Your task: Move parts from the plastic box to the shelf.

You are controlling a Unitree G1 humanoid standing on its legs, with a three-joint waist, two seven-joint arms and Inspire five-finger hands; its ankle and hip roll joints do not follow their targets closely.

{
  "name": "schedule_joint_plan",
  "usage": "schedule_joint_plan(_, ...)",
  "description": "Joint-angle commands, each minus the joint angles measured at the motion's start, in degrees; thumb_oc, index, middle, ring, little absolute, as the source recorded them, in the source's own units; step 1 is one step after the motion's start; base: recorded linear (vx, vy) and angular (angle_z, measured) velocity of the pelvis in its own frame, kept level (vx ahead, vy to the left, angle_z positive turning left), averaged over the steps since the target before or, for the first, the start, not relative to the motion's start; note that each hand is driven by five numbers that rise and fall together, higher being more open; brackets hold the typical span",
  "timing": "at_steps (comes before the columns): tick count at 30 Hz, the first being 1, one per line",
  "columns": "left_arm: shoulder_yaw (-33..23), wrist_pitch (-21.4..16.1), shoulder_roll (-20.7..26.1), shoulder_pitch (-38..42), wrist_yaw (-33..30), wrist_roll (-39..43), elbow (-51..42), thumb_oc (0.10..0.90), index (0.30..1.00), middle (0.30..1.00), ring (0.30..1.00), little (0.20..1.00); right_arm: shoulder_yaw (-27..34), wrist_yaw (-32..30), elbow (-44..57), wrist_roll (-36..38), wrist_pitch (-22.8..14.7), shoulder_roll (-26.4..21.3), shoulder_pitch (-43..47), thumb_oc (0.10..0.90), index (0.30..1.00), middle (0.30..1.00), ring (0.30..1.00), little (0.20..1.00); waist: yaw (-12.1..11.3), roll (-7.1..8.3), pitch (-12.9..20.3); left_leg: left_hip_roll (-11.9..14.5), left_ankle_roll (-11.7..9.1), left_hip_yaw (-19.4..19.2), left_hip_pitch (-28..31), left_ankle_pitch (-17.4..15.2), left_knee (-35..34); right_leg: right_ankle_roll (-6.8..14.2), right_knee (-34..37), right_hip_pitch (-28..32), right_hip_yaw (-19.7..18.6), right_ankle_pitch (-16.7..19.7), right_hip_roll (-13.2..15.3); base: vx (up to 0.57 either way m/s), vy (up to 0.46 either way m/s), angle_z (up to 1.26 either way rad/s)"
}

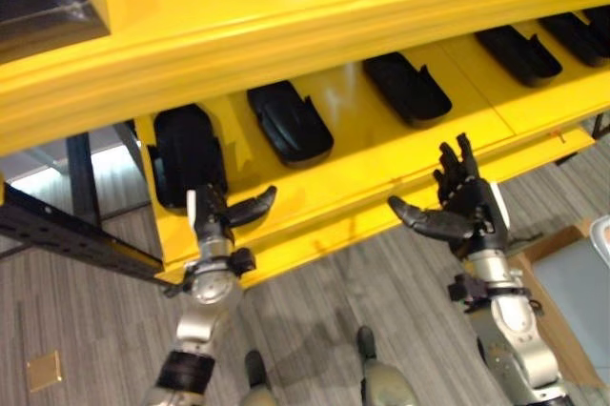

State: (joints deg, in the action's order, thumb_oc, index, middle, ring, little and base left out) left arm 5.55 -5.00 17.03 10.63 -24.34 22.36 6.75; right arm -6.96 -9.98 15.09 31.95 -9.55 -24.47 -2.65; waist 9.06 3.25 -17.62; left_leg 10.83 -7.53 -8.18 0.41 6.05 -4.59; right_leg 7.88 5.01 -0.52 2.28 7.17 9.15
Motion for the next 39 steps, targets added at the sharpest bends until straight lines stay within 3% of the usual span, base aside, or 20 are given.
schedule_joint_plan(1,-0.4,-4.7,1.5,10.6,0.1,0.5,2.2,0.900,1.000,1.000,1.000,1.000,5.7,0.0,9.5,-0.7,-5.5,0.4,2.6,0.900,1.000,1.000,1.000,1.000,0.1,0.74,3.5,-1.2,3.2,-1.6,4.2,-3.3,-0.4,-1.0,-2.3,0.9,-1.0,-1.8,-0.9,0.00,0.000,0.00)
schedule_joint_plan(29,-2.6,-5.4,1.9,11.2,-1.9,1.1,0.5,0.900,1.000,1.000,1.000,1.000,5.8,-0.3,9.3,-1.4,-5.4,-0.1,2.1,0.900,1.000,1.000,1.000,1.000,0.2,0.63,3.4,-1.4,3.4,-1.3,4.7,-3.6,-0.4,-1.1,-2.6,1.2,-0.8,-2.2,-0.9,0.00,0.000,0.00)
schedule_joint_plan(39,-3.6,-7.0,2.3,10.6,-1.5,3.5,-3.9,0.900,1.000,1.000,1.000,1.000,5.2,-0.4,8.4,-1.4,-5.2,-0.3,3.5,0.900,1.000,1.000,1.000,1.000,-0.3,0.45,4.1,-1.5,3.4,-1.1,4.9,-3.7,-0.4,-1.1,-2.4,1.8,-0.5,-2.2,-0.8,0.00,0.000,0.00)
